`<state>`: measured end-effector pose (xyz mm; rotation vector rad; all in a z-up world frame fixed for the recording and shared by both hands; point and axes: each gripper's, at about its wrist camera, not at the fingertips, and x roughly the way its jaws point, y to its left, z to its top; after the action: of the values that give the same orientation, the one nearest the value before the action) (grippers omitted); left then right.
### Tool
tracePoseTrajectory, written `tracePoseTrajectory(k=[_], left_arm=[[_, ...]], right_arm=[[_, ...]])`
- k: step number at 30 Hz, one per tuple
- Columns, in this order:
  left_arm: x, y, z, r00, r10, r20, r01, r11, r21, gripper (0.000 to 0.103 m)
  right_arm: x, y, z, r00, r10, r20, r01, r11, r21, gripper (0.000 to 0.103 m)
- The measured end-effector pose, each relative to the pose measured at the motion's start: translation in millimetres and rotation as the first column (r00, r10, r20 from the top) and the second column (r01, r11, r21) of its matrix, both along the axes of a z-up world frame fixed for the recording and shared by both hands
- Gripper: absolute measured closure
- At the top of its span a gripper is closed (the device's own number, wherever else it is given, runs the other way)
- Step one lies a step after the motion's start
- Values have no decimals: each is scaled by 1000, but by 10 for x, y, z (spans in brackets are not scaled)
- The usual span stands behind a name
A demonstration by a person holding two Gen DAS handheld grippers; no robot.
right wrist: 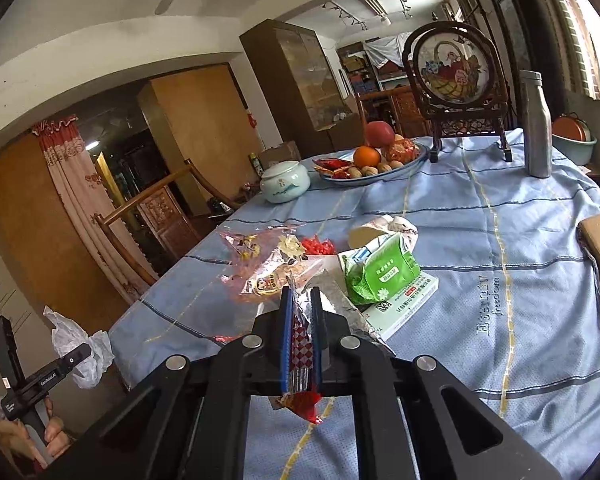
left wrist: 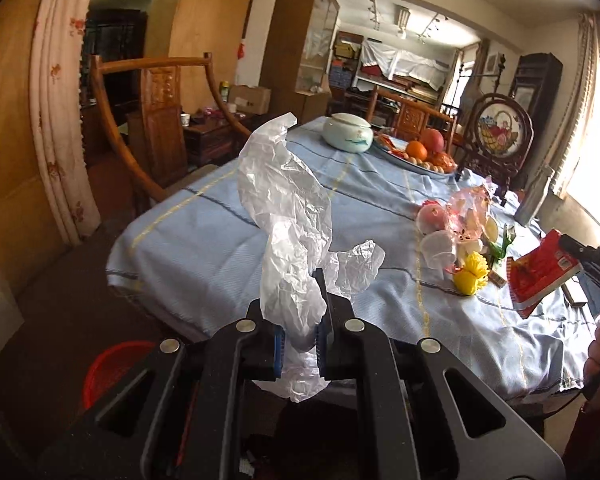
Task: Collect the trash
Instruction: 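Carry both held items to the red wastebasket and open both tools over it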
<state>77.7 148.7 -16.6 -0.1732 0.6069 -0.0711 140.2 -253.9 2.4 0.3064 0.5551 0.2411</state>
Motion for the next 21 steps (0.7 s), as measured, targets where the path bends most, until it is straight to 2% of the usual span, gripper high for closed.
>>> tracePoseTrajectory(k=[6,9,10,11,15,18,19,21], left_arm=[[-210,331,-78,994,104,-33,-103,994,25,90],[-229,540,-116,986,158,-60,-159,987,-3,90],[-229,617,-149,983,172,-68,-173,985,-13,90],[-221,679,-187,978,195,-79,-197,980,-13,90],[-117,947,-460,955,257,-145,-264,964,-29,90],[21,1127,-778,935,252,-250,-284,953,-102,90],[45,1143,-837,932,245,-267,-283,952,-116,90],[59,1120,-840,932,249,-264,-281,956,-87,90]], right_arm=[[-173,177,129,997,59,46,-60,998,8,94],[-228,378,230,992,108,71,-108,994,-3,95],[-232,449,257,989,125,75,-125,992,-6,95],[-218,535,273,986,151,75,-150,989,-10,100],[-119,852,287,977,204,61,-202,979,-44,101],[104,1012,99,983,185,6,-184,978,-99,101],[170,1004,-4,985,171,-23,-173,982,-81,101],[192,918,-149,971,233,-60,-230,972,49,97]])
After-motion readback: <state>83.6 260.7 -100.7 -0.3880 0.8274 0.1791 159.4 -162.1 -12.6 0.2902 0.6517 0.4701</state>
